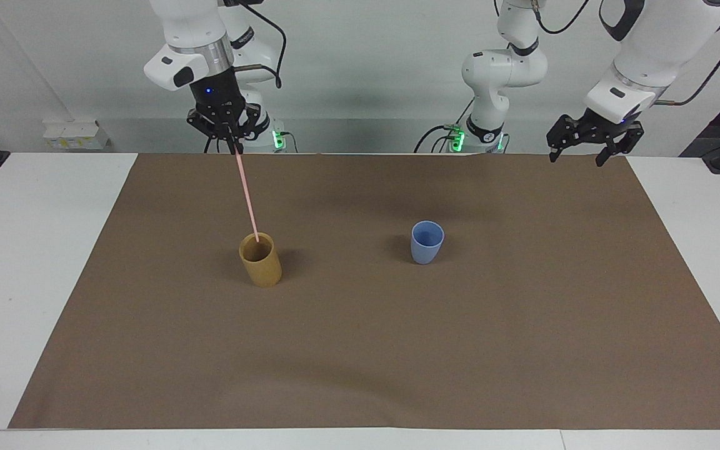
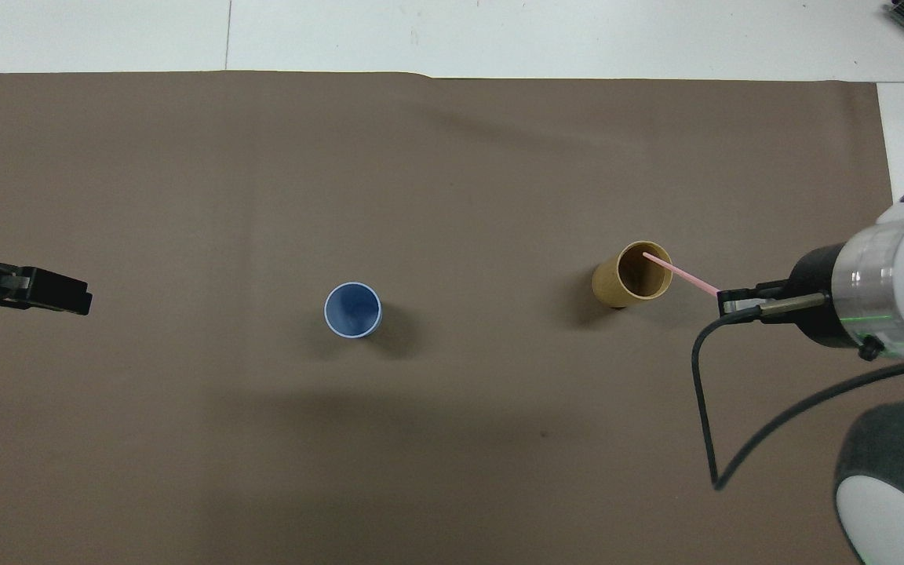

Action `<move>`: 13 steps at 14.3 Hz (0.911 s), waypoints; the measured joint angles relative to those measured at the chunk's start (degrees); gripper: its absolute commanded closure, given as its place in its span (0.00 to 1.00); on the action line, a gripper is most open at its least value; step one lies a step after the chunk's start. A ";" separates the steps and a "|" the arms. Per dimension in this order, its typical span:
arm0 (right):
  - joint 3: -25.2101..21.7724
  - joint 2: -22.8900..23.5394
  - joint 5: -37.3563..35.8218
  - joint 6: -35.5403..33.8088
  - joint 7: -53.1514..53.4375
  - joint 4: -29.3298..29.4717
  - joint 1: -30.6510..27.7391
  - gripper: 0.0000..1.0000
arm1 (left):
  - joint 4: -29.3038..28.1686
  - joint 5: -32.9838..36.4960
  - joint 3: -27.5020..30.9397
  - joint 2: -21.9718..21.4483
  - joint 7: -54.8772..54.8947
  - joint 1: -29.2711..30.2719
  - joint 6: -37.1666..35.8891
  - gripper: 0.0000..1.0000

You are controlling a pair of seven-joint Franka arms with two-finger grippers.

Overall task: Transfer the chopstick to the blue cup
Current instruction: 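Pull the pink stick up out of the tan cup with the right gripper, then carry the pink stick over the blue cup with the right gripper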

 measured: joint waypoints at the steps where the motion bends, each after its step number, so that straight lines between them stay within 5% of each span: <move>1: 0.01 0.04 0.18 -1.28 0.03 0.99 0.24 1.00 | 0.00 0.00 0.01 0.01 0.00 0.00 -0.05 0.00; 8: 2.00 0.74 12.42 -2.45 22.69 3.25 3.47 1.00 | 0.01 0.00 0.19 0.17 0.00 0.04 -0.49 0.00; 13: 3.84 3.91 13.71 0.45 41.40 4.64 10.35 1.00 | 1.49 0.01 1.18 2.73 0.04 0.04 -2.23 0.00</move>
